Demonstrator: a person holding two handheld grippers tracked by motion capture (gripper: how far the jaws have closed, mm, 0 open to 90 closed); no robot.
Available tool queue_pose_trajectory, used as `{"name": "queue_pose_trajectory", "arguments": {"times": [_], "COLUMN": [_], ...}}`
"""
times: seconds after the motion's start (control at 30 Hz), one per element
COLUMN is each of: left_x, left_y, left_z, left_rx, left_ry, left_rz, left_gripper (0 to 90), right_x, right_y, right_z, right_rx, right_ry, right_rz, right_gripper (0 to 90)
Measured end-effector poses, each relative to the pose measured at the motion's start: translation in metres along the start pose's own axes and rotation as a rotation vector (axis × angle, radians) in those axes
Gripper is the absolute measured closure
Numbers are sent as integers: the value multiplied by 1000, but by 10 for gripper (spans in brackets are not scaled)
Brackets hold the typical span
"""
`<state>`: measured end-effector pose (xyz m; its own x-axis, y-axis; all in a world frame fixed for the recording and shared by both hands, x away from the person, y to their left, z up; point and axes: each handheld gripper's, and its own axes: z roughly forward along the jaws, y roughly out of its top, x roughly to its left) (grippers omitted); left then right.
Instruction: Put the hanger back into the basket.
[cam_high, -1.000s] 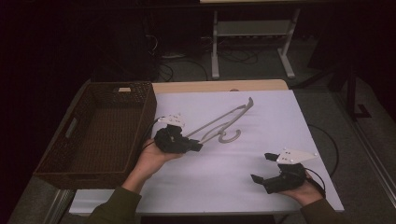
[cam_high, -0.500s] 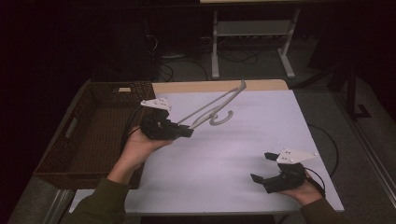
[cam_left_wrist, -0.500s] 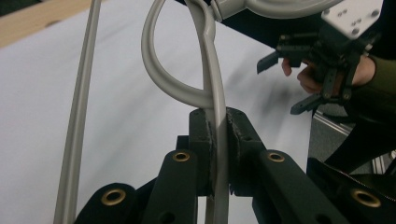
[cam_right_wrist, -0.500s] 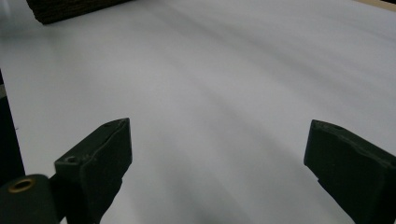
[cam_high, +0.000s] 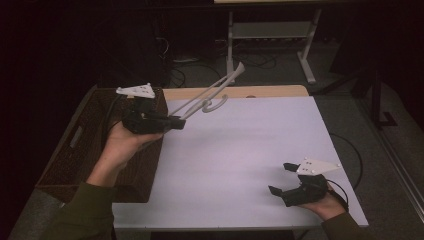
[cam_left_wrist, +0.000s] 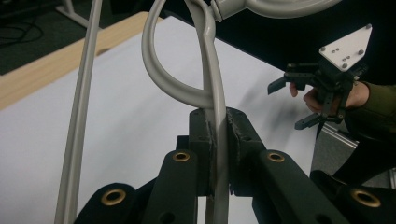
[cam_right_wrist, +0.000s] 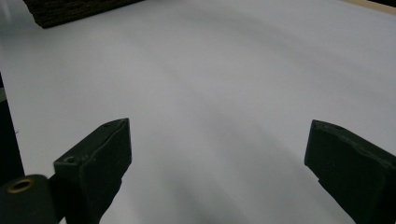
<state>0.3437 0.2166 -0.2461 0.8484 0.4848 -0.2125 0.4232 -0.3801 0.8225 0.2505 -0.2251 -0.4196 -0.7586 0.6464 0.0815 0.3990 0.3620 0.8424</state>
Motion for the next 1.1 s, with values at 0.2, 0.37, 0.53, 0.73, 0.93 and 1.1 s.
{"name": "queue_pose_trajectory", "arguments": {"times": [0.2,0.37,0.53,0.73,0.93,1.1], "left_x": [12,21,31,43,53,59], "left_y": [-5,-13,-23,-37,-51,-61], "left_z": [-25,-45,-65,-89,-106,-118], "left_rx": [-15,-19,-28,-33,-26,-8], "left_ry": [51,97,144,193,225,242], "left_rz": [-25,-44,-69,-101,-129,-147], "left_gripper": [822,823,823,823,823,822], "right_x": [0,0,0,0,-1,-1], "right_y": [0,0,0,0,0,0], "right_z": [0,1,1,1,1,1], "right_rx": [0,1,1,5,3,2], "right_ry": [0,-1,-2,-2,-6,-7], "right_rz": [-2,-2,-6,1,0,1], "right_gripper": [66,66,67,67,66,67]}}
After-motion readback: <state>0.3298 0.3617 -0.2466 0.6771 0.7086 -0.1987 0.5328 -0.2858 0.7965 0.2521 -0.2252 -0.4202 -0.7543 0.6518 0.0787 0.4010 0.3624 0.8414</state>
